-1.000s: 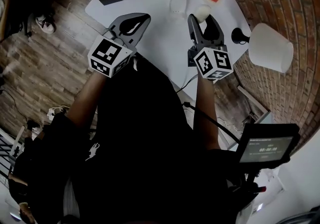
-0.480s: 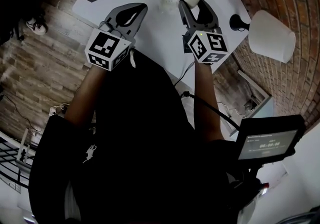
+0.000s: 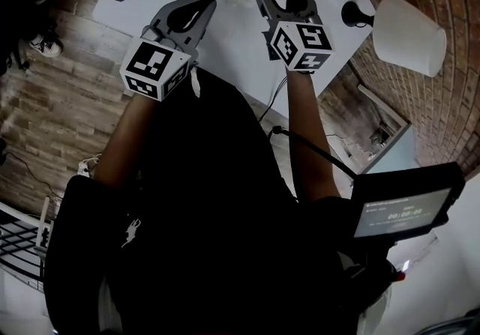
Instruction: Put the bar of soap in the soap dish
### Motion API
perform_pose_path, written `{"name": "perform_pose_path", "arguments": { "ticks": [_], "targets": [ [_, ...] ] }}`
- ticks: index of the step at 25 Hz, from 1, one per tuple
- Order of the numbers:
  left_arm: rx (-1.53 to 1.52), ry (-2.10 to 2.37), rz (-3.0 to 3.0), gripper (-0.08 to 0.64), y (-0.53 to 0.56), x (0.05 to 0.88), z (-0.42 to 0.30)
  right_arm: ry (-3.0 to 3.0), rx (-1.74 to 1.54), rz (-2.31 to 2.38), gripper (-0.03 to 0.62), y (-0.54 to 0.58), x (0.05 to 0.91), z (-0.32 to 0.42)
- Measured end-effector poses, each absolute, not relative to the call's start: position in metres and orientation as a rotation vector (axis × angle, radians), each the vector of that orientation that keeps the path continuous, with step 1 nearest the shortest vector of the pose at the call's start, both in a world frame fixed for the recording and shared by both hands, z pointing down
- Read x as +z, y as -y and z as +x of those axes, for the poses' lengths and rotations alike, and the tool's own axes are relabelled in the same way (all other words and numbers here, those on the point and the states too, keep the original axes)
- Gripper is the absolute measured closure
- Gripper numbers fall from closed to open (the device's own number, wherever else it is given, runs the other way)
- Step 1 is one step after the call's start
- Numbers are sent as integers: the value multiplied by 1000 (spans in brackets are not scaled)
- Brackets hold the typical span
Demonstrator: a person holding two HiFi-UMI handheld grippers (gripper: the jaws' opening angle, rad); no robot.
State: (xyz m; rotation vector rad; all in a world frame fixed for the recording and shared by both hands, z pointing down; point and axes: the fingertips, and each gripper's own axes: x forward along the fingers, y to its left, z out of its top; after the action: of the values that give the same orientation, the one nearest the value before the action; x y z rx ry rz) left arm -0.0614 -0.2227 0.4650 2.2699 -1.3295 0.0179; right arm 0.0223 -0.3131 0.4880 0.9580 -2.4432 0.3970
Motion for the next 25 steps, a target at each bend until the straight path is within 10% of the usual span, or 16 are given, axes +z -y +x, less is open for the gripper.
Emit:
{"name": "perform_pose_path", "arguments": {
  "ticks": [25],
  "targets": [
    [26,1296,2248,555,219,483,-72,2322,408,956,337,318,555,-3]
  ]
}}
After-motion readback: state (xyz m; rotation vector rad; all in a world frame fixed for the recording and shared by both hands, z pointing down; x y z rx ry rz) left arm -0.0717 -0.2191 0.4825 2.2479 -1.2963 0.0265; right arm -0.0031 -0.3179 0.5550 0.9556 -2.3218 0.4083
